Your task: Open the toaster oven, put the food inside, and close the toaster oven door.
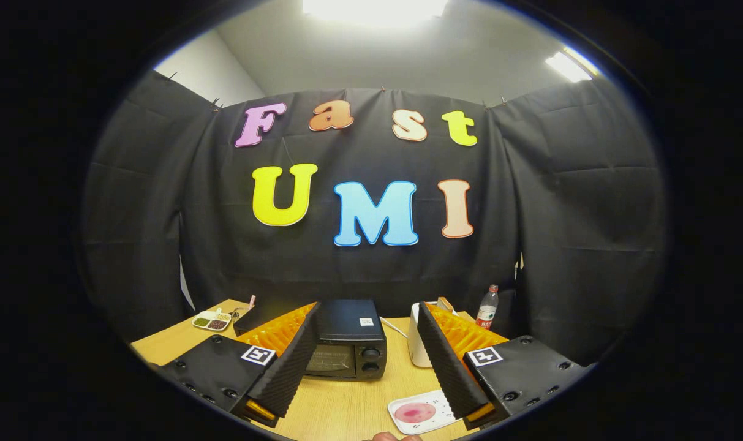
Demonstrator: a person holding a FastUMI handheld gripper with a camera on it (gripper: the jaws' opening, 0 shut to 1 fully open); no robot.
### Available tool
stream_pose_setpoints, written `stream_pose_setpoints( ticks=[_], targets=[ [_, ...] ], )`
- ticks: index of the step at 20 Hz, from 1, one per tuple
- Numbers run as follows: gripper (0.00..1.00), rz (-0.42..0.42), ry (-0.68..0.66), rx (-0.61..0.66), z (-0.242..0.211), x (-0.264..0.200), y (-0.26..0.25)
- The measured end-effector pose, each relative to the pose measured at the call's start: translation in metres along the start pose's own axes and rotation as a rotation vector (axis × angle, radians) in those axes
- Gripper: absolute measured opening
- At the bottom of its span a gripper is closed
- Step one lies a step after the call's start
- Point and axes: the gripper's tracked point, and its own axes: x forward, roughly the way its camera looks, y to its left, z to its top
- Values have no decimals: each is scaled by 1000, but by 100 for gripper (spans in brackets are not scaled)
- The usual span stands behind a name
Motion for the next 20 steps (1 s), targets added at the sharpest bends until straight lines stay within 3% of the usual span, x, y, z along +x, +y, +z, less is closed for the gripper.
stream_pose_setpoints(
  ticks=[10, 20],
  targets=[
    [98, -18, 2, 13, 5, 15, -1],
    [98, 40, 113, -26, -15, 78, 67]
  ],
)
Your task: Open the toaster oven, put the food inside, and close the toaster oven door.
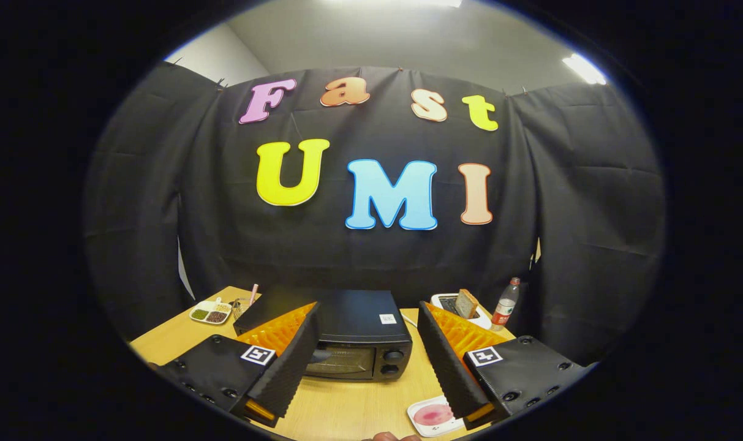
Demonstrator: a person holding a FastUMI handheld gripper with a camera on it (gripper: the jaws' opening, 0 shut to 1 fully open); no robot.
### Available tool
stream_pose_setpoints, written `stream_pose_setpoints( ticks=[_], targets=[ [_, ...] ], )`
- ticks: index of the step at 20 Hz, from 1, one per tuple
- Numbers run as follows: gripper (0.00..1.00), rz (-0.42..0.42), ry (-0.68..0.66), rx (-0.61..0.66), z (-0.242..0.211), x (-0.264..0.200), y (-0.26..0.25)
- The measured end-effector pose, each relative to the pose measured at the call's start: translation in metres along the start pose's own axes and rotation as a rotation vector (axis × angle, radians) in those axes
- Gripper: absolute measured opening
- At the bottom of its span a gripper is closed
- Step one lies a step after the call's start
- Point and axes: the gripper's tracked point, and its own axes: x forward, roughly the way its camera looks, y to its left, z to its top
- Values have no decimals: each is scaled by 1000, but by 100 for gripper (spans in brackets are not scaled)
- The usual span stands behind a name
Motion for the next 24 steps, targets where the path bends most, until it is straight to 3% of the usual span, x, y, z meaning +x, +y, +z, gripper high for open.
stream_pose_setpoints(
  ticks=[8, 24],
  targets=[
    [98, 85, 75, -3, -31, 53, 59],
    [98, 62, 305, 15, -129, 110, 91]
  ],
)
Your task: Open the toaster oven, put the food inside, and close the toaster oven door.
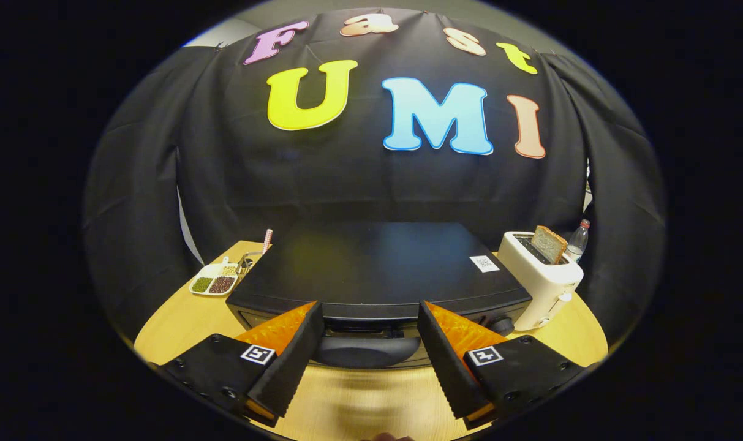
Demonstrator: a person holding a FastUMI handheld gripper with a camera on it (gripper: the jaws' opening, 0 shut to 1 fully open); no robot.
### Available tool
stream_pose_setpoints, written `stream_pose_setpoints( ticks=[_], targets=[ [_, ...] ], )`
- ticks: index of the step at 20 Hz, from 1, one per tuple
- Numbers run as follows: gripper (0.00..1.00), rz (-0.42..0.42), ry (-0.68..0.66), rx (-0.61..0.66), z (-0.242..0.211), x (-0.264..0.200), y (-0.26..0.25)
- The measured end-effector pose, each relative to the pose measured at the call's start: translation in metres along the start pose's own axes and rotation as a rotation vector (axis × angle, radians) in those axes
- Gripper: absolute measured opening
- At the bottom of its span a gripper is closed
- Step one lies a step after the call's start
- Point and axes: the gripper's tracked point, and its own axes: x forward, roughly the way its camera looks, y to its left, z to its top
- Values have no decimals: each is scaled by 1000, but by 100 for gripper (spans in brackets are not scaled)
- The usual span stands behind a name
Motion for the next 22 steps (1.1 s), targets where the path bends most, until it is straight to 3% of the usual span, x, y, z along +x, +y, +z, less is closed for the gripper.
stream_pose_setpoints(
  ticks=[2, 22],
  targets=[
    [98, 12, 52, 6, -13, 2, 0],
    [100, 61, 78, -23, -22, -8, 4]
  ],
)
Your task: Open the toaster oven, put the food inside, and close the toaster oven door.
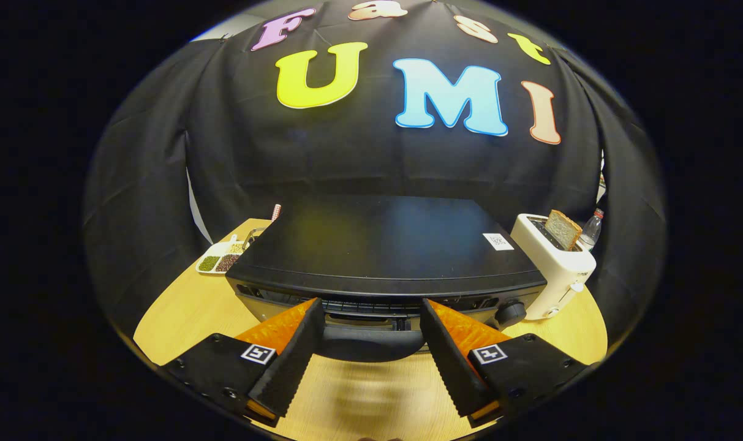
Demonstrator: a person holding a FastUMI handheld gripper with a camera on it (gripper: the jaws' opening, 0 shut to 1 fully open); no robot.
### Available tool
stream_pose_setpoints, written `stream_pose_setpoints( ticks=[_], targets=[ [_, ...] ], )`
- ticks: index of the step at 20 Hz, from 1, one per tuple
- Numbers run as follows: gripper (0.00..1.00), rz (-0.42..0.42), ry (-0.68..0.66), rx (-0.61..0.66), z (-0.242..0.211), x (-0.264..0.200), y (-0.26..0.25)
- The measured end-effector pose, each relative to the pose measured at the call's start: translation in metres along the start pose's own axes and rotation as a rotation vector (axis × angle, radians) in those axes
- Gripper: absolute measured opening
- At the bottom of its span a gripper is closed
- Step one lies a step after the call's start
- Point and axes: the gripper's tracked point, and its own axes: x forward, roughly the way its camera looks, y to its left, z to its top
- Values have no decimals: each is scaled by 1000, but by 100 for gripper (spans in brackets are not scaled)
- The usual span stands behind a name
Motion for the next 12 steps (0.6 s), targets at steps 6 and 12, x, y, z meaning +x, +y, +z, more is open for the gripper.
stream_pose_setpoints(
  ticks=[6, 12],
  targets=[
    [100, -6, 14, 3, -13, -12, 1],
    [100, -7, 32, 12, -29, -25, 2]
  ],
)
